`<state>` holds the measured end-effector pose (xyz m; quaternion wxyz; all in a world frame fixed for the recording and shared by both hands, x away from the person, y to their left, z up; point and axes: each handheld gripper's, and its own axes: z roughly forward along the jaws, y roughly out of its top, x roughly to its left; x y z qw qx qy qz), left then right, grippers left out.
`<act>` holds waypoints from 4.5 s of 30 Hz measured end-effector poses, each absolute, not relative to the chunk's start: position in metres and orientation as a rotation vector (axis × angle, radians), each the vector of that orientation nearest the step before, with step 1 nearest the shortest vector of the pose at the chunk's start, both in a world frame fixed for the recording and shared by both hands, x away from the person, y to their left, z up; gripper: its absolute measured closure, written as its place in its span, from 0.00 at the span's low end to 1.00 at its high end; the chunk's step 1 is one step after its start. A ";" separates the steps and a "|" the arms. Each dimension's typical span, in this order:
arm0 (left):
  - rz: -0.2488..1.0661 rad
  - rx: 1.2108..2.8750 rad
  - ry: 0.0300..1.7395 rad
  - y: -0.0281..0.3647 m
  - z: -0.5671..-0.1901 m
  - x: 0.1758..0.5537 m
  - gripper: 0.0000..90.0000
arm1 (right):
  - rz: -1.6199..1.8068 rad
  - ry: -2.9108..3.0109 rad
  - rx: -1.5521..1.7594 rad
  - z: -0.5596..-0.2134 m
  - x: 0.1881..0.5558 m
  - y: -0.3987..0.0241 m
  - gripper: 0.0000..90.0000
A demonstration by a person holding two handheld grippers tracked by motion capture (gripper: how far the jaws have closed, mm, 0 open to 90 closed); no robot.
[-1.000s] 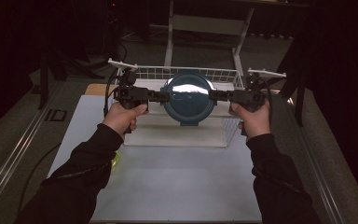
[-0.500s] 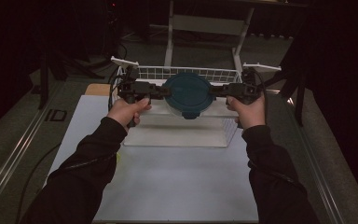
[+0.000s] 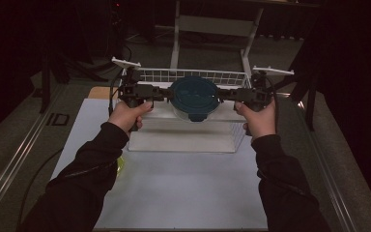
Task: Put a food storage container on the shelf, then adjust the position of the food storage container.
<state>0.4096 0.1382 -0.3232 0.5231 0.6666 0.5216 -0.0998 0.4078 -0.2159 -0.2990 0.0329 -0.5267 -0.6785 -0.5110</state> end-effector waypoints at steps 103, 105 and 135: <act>0.352 1.867 0.793 0.225 -0.410 0.224 0.20 | -1.856 -2.365 -1.113 -0.388 0.246 -0.219 0.18; 0.358 1.872 0.800 0.233 -0.414 0.222 0.26 | -1.866 -2.370 -1.109 -0.390 0.242 -0.220 0.18; 0.435 1.982 1.201 0.327 -0.504 0.228 0.99 | -1.829 -2.355 -1.132 -0.409 0.234 -0.227 0.19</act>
